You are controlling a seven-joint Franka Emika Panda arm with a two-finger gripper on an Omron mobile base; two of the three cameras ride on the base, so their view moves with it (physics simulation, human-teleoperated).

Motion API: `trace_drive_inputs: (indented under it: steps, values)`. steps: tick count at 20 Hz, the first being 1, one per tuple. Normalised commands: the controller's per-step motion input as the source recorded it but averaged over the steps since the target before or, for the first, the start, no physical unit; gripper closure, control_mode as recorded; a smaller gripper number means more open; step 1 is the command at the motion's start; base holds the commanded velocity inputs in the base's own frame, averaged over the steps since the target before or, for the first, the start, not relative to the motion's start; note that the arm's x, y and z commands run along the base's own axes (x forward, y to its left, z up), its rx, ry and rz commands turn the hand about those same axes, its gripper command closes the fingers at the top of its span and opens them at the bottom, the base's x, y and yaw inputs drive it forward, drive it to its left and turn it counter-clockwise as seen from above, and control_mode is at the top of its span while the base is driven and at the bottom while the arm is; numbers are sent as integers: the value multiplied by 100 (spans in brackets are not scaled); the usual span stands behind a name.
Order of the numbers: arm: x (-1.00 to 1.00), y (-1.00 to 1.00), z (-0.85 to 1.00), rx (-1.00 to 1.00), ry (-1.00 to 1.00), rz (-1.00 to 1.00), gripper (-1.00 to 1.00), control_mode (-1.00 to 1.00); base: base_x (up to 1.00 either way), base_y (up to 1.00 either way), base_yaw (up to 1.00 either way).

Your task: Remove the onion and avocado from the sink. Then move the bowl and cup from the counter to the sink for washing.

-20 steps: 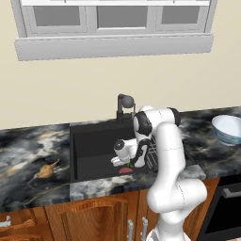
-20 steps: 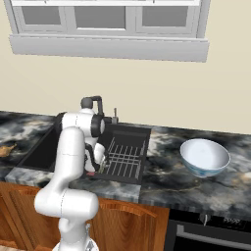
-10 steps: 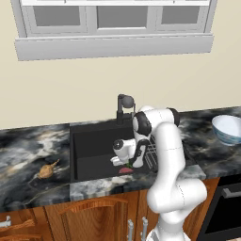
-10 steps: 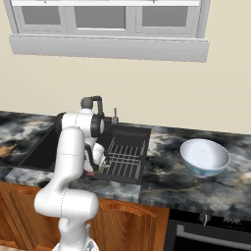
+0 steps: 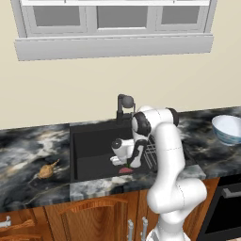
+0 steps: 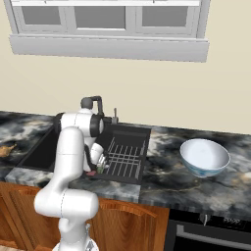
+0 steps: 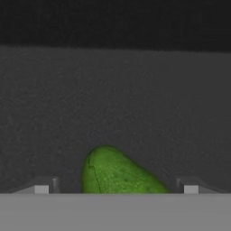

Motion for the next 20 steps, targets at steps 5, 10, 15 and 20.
trace_drive_inputs:
  steps: [5, 10, 15, 20]
  values:
    - [-11, 7, -9, 0, 0, -8, -100, -100, 0, 0, 0]
    - [-15, 10, -6, 0, 0, -8, -100, -100, 0, 0, 0]
    - [-17, 11, -8, 0, 0, -8, -100, -100, 0, 0, 0]
    - [-19, 12, -10, 0, 0, -9, -100, -100, 0, 0, 0]
